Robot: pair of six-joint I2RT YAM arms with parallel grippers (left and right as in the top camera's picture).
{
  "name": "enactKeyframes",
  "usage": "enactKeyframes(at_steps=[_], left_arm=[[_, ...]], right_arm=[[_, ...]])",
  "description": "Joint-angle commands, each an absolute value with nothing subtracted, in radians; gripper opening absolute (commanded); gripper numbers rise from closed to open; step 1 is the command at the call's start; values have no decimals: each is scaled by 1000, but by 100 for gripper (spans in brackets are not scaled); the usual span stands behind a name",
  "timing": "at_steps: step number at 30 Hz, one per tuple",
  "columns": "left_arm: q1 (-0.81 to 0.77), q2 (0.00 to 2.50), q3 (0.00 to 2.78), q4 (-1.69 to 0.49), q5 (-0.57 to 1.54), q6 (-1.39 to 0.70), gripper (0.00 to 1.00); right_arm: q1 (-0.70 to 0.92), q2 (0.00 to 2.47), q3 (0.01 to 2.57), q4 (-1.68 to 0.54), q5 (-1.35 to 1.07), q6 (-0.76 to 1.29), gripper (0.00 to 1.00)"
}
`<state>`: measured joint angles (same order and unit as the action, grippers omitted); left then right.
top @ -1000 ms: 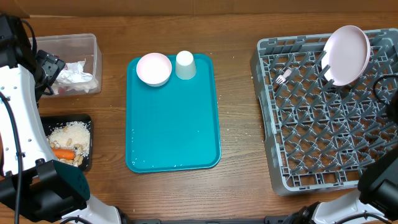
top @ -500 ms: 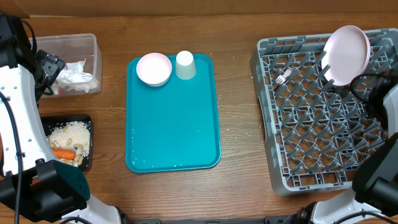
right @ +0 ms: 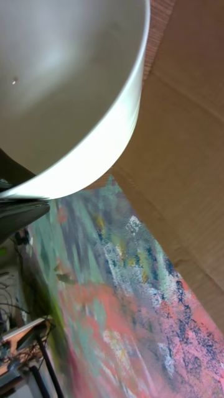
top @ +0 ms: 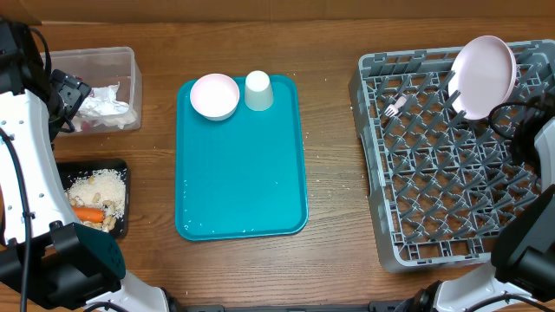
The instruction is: Sort waste into correct bins and load items into the dishwasher rack
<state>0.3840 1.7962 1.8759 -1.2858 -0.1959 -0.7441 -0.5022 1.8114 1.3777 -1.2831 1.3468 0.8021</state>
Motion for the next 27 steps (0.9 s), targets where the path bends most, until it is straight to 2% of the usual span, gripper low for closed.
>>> enactKeyframes(at_steps=[1, 9, 13, 27], left_arm=[[379, 1794, 1881, -1285, -210, -733, 100], [379, 1794, 1881, -1285, -210, -733, 100], [379, 1794, 1881, -1285, -210, -733, 100], [379, 1794, 1881, -1285, -210, -733, 100]], right_arm=[[-530, 1819, 1374, -1247, 1388, 707, 7], [-596, 1823, 1374, -1261, 1390, 702, 7], [-595, 1824, 1367, -1257, 1325, 702, 7], [-573, 1824, 1256, -1203, 1322, 701, 8]])
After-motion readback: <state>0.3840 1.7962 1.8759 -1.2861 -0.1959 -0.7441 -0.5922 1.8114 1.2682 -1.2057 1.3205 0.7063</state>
